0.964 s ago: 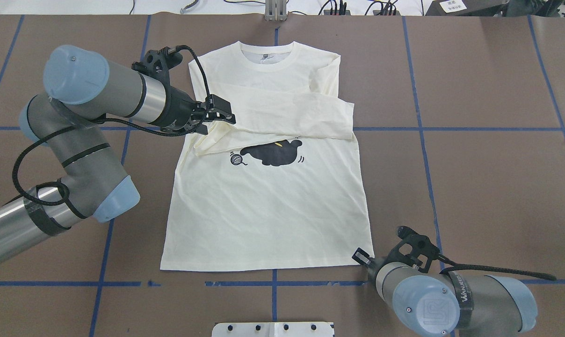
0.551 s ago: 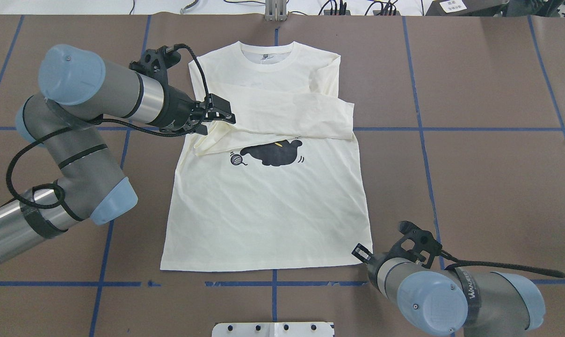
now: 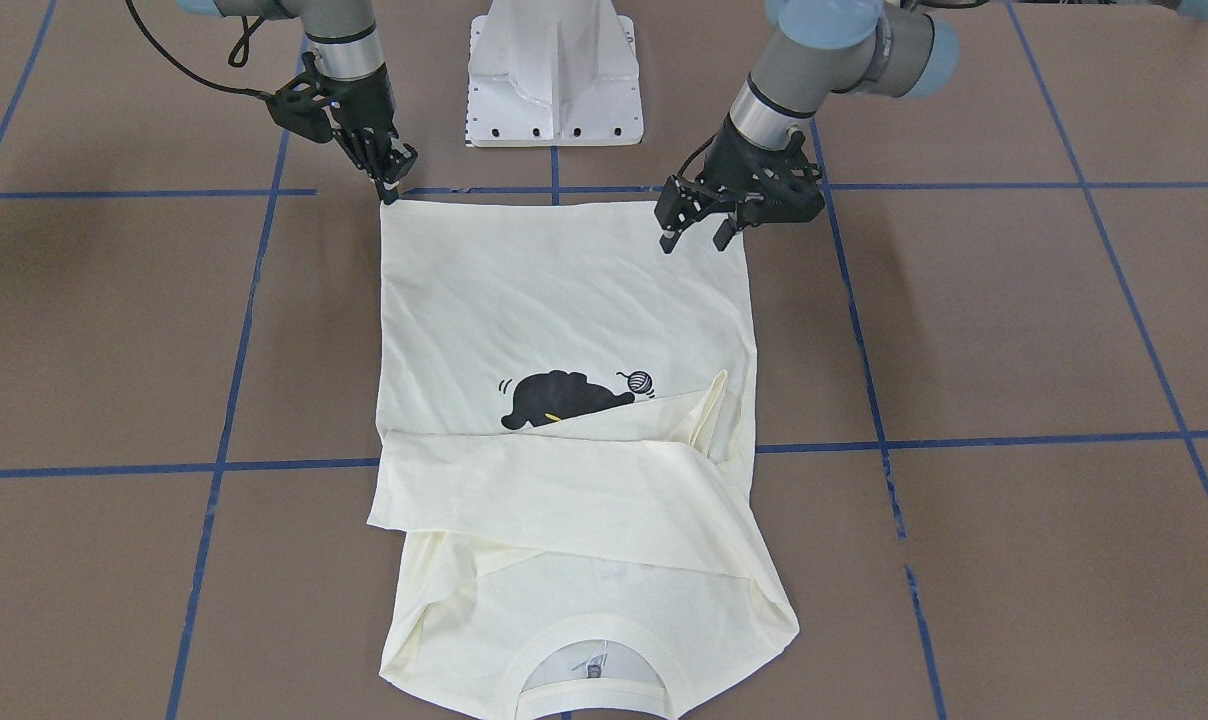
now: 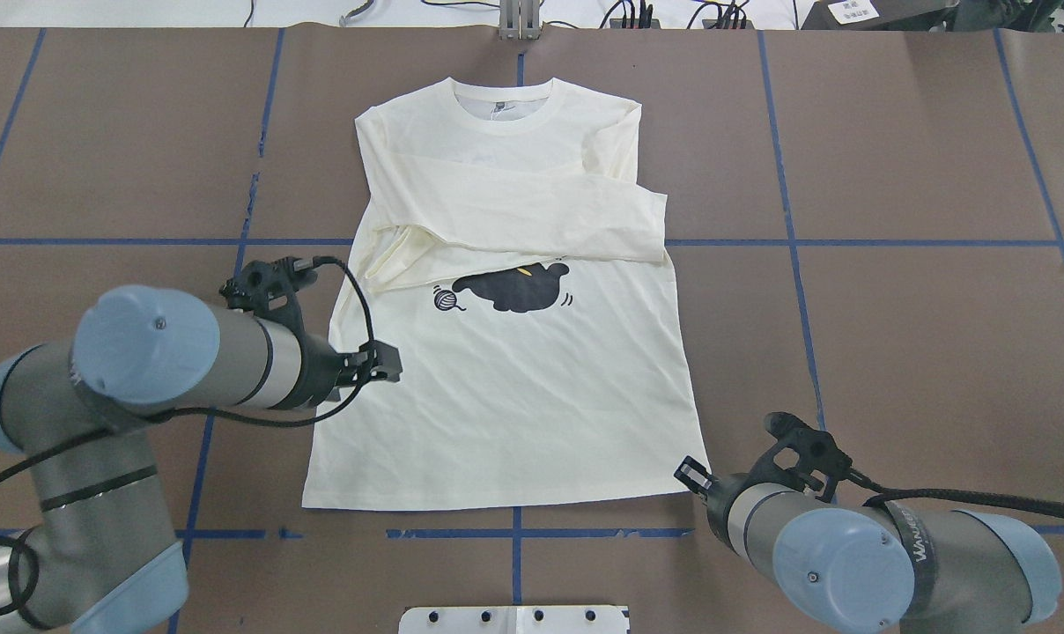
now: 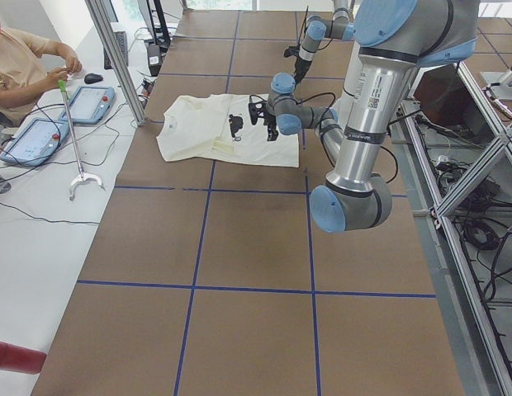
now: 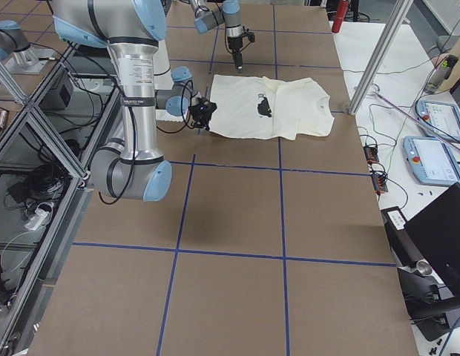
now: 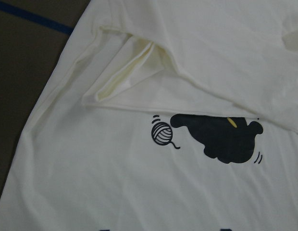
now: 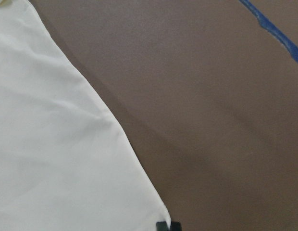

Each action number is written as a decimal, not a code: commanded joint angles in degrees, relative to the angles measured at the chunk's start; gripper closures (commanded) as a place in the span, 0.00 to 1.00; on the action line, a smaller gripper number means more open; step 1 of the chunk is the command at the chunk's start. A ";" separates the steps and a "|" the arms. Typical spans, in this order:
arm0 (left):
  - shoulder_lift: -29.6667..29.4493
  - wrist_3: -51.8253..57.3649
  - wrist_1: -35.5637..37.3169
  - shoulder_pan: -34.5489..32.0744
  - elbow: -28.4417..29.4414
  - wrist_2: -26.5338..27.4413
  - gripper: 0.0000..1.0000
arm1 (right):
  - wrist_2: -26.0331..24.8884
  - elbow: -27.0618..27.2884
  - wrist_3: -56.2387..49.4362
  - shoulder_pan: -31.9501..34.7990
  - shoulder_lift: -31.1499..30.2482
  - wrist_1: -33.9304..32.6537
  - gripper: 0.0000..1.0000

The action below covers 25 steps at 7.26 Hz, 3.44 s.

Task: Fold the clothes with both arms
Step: 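Grasp the hem corners nearest the robot with both grippers, then lift the hem with both grippers and fold it toward the collar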

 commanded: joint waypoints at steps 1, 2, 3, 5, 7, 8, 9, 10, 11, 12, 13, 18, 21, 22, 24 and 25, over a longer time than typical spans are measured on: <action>5.45 -4.91 3.27 5.99 -3.00 2.01 0.28 | 0.17 0.18 0.05 -0.16 -0.82 -0.02 1.00; 5.62 -6.69 3.27 7.93 -2.65 2.10 0.34 | 0.17 0.18 0.05 -0.33 -0.73 0.07 1.00; 6.06 -7.23 3.27 9.17 -1.60 2.10 0.35 | 0.17 0.18 0.14 -0.59 -0.73 0.07 1.00; 6.07 -7.50 3.27 9.88 -0.28 2.19 0.35 | 0.08 0.18 0.05 -0.60 -0.73 0.07 1.00; 6.15 -7.42 3.27 9.97 0.25 2.10 0.35 | 0.08 0.18 0.05 -0.51 -0.73 0.07 1.00; 6.07 -7.41 3.27 10.06 0.60 2.01 0.38 | 0.08 0.18 0.05 -0.51 -0.65 0.07 1.00; 5.98 -7.41 3.27 10.06 0.95 1.92 0.38 | 0.08 0.27 0.05 -0.42 -0.65 0.07 1.00; 5.98 -7.41 3.27 10.06 1.04 1.75 0.40 | -0.01 0.27 0.05 -0.51 -0.65 0.07 1.00; 5.98 -7.33 3.27 10.06 0.96 1.57 0.56 | 0.08 0.27 0.05 -0.42 -0.65 0.07 1.00; 6.07 -7.33 3.27 9.97 0.96 1.57 0.80 | 0.08 0.27 0.05 -0.42 -0.73 0.07 1.00; 6.15 -7.33 3.27 9.97 1.04 1.57 0.96 | 0.08 0.27 0.05 -0.42 -0.65 0.07 1.00; 8.33 -7.41 3.45 9.62 -5.69 0.35 1.00 | 0.08 2.89 0.14 -1.20 -1.17 -0.02 1.00; 16.34 -7.76 3.36 9.44 -15.20 -6.76 1.00 | 0.17 11.94 0.23 -7.09 -5.30 -6.86 1.00; 14.00 -7.77 3.27 9.88 -14.78 -8.61 1.00 | 0.17 12.65 0.23 -7.01 -5.30 -6.88 1.00; 6.44 -7.59 3.27 4.57 -12.59 -7.84 1.00 | 0.34 13.19 -0.38 -1.68 -2.60 -6.88 1.00; 3.55 -5.68 3.36 -0.96 -11.45 -7.57 1.00 | 1.13 12.23 -2.91 2.53 -1.36 -6.96 1.00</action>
